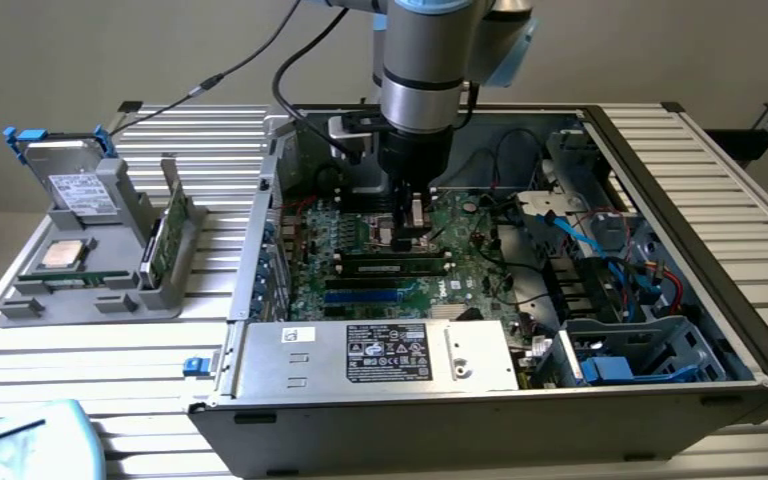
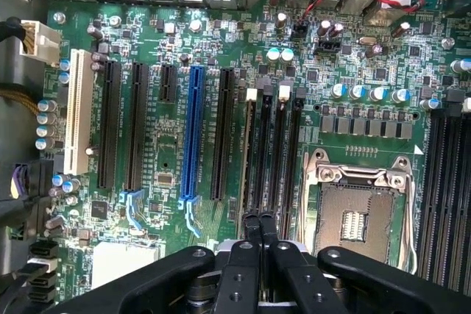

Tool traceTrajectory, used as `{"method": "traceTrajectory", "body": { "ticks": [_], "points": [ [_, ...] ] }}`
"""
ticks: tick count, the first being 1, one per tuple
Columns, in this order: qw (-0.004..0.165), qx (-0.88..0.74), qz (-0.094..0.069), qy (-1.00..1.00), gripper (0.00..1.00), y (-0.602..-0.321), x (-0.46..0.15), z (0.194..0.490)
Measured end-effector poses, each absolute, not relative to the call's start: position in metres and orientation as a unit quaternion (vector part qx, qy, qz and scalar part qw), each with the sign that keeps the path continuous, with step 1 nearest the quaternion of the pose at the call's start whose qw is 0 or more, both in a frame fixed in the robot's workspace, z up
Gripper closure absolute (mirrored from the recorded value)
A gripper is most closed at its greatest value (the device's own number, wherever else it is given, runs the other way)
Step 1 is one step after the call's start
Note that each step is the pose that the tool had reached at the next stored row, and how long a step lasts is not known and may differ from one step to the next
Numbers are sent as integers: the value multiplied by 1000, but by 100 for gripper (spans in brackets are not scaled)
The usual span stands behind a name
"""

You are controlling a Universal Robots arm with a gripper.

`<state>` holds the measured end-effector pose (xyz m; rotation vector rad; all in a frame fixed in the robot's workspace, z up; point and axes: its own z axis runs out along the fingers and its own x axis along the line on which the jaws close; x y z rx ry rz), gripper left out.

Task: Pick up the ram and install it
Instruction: 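Press down the ram until it locks into place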

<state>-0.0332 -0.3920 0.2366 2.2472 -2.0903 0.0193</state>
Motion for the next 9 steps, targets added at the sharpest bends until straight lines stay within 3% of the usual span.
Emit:
{"method": "traceTrajectory", "body": {
  "ticks": [9],
  "points": [
    [29,732,0,-681,90,-392,-33,237]
  ]
}}
